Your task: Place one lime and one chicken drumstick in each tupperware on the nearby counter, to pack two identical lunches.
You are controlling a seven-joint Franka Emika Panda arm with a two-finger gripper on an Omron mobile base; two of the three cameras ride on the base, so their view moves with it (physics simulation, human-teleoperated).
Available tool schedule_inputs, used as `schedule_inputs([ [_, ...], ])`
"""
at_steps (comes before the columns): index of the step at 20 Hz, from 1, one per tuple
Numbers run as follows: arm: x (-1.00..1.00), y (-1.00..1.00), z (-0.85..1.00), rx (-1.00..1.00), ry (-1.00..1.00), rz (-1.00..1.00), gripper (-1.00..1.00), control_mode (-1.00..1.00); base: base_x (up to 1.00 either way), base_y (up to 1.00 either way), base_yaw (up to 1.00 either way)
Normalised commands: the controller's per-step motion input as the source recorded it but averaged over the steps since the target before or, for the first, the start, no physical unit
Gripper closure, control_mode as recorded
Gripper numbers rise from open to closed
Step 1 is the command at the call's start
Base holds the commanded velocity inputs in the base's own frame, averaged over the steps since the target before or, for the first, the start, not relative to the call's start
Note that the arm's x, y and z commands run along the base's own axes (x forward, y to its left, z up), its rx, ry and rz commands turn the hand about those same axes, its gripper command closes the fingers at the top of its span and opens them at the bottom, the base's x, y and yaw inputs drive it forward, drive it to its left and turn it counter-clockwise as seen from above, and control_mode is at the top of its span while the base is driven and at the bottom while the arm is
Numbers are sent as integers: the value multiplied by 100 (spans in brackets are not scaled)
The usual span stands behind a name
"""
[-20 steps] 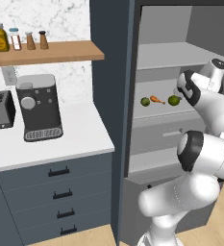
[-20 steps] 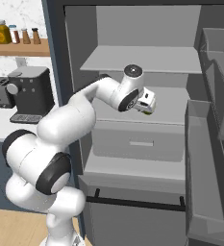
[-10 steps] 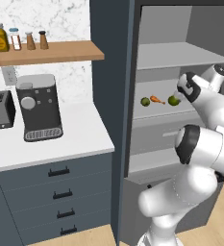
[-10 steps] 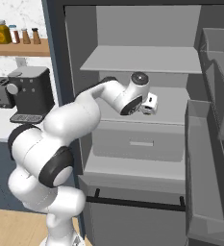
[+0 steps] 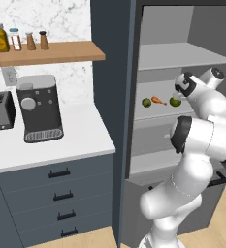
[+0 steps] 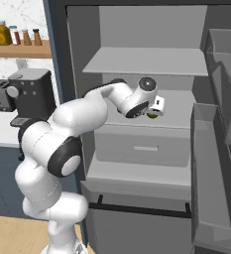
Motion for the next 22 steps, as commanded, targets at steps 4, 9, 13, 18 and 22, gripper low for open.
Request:
schedule_inputs([
  [4,27,-21,-16,0,0,6,-100,-100,0,0,0],
  [9,39,-18,-12,0,0,6,-100,-100,0,0,0],
  [13,57,-13,-8,0,0,4,-100,-100,0,0,0],
  [18,49,-16,-17,0,0,4,-100,-100,0,0,0],
  [22,51,-13,-37,0,3,5,-100,-100,0,0,0],
])
